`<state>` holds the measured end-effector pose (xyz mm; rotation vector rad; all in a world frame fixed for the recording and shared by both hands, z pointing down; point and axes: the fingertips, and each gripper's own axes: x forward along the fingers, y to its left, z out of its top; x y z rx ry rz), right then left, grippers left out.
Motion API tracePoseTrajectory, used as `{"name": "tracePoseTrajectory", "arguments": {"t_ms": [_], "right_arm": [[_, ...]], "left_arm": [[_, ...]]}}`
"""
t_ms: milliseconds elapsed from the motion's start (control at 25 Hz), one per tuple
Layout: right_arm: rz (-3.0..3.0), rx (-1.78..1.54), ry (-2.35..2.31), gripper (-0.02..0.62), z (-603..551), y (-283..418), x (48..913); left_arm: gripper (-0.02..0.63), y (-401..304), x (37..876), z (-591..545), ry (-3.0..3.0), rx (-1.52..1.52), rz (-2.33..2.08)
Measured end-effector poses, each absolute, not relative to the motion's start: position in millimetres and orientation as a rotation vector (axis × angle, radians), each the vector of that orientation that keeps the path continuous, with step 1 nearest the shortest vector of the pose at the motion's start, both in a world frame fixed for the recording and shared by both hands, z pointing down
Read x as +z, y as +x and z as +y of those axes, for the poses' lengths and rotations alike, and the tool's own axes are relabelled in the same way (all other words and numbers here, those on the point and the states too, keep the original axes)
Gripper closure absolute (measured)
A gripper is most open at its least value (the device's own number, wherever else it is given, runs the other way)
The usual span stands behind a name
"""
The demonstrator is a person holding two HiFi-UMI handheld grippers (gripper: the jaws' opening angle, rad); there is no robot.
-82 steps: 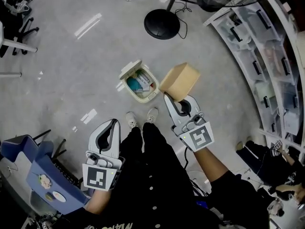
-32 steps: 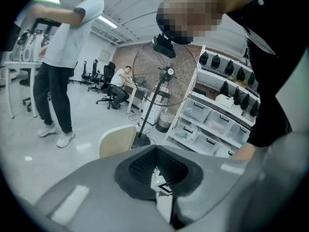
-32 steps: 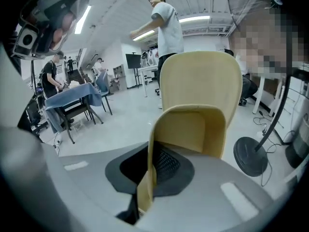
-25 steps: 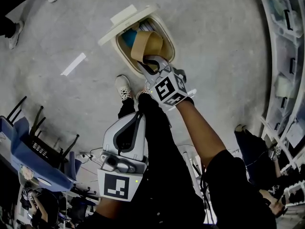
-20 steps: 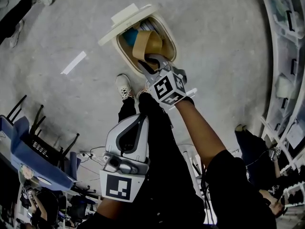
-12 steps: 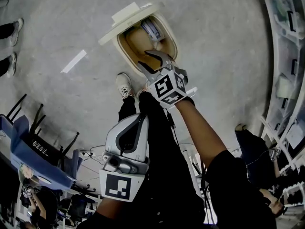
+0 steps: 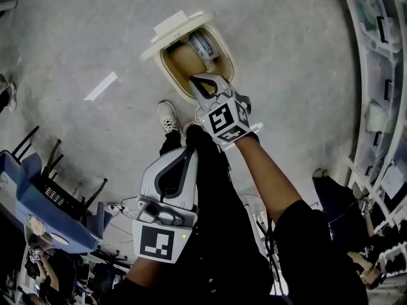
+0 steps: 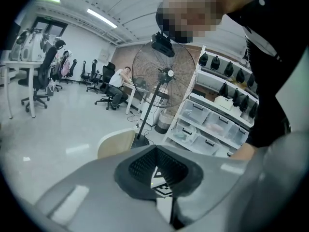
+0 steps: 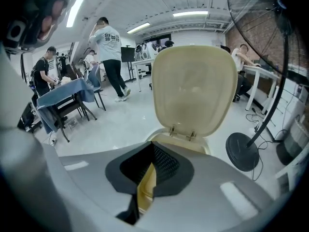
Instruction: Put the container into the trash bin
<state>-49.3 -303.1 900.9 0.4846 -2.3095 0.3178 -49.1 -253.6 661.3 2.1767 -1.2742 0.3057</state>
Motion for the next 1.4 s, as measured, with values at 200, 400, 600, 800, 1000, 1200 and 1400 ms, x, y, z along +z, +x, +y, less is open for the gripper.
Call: {"name": "tracePoseTrajectory", "arguments": {"t_ms": [200,400,600,800,1000,1200,1400], "right_arm": [[-2.33,0.303,0.503,0.572,-306.0,-47.5,861.6],[-2.353,0.286,0.531,0.572,-304.2,-44.6,814.4],[-2.398,0.285,0.584,0.572,-302.8,-37.7,759.0],[-2.44,0.272,0.618,0.572,-298.5,-34.3,695.7],[-2.485,0.241,0.63,0.572,-289.3,-34.4,634.0],[-2.545,0.211,0.695,0.572,-296.4,-29.8,574.0],[-2.587,0.239,0.778,0.572,-286.4,-20.1,516.3]], "left_arm": [[0.605,-48.8,632.2,-257.1,2.22,0.302,-1.273],[0.606,-50.5,604.1,-256.9,2.234,0.321,-1.272],[0.606,-54.2,571.3,-257.4,2.27,0.313,-1.291],[0.606,-57.6,532.5,-257.7,2.316,0.286,-1.306],[0.606,-58.8,496.8,-255.0,2.363,0.261,-1.306],[0.606,-60.1,461.8,-261.4,2.434,0.223,-1.322],[0.606,-66.4,427.0,-252.1,2.465,0.2,-1.322]]}}
